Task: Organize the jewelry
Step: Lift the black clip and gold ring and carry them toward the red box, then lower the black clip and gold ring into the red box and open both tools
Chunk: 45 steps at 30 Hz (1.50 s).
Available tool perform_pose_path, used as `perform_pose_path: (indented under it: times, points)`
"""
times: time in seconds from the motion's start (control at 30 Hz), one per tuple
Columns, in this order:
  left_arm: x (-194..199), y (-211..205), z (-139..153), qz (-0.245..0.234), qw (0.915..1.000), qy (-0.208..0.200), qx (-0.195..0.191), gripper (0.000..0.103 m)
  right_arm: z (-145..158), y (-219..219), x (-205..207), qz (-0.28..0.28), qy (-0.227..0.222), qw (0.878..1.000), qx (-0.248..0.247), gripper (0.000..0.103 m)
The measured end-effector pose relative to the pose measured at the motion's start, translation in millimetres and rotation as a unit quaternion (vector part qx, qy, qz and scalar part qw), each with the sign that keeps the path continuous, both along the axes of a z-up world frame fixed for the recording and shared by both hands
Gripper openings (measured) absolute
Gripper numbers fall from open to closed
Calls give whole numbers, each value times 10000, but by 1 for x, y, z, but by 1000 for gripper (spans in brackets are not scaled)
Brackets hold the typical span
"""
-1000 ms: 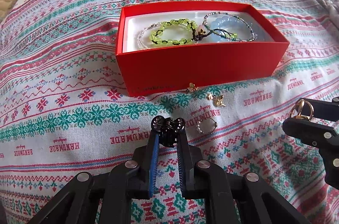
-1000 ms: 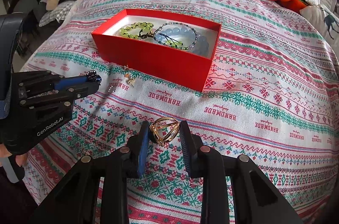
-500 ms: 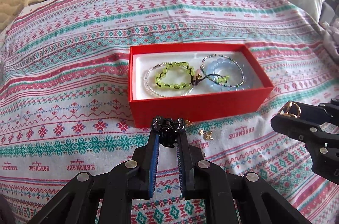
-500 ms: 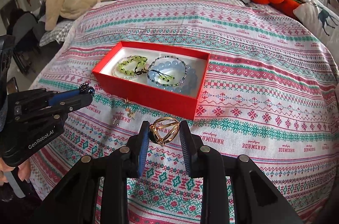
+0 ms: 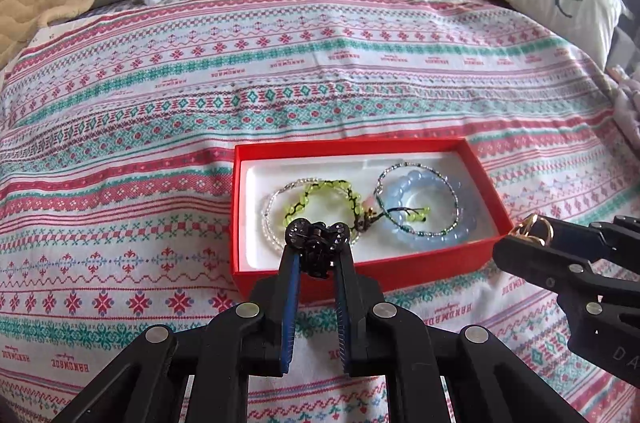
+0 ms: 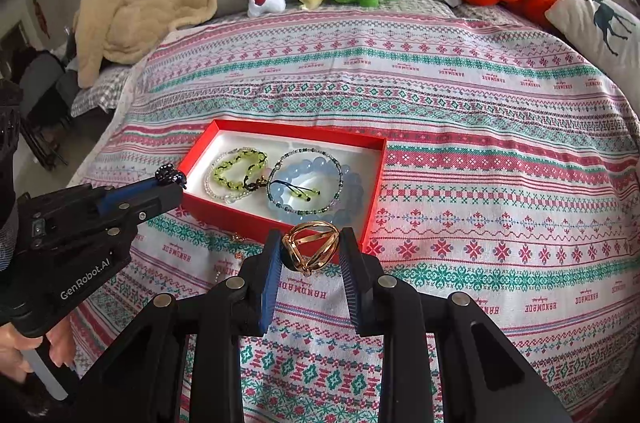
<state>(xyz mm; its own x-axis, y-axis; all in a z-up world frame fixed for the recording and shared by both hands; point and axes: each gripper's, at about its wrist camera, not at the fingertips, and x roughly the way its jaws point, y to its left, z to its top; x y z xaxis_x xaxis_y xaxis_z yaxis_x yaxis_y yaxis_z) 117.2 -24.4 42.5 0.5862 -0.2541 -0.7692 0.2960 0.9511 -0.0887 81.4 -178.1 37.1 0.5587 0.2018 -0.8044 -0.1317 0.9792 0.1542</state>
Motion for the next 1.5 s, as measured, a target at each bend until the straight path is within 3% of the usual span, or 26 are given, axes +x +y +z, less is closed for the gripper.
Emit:
perform_pose_path:
  times: [0.53, 0.8, 1.23, 1.5]
  points:
    - [33, -11, -29, 239, 9995, 172, 82, 13, -19, 0, 33, -106, 162, 9997, 126, 30]
    - [22, -9, -22, 166, 9995, 70, 245, 36, -22, -2, 39, -121, 185, 9997, 103, 30]
    - [-8, 13, -15, 62, 9996, 150, 215, 43, -29, 7, 51, -46, 202, 9998, -18, 30]
    - [-11, 23, -22, 173, 9980, 573, 191, 59, -31, 4, 58, -80, 251, 9995, 167, 33]
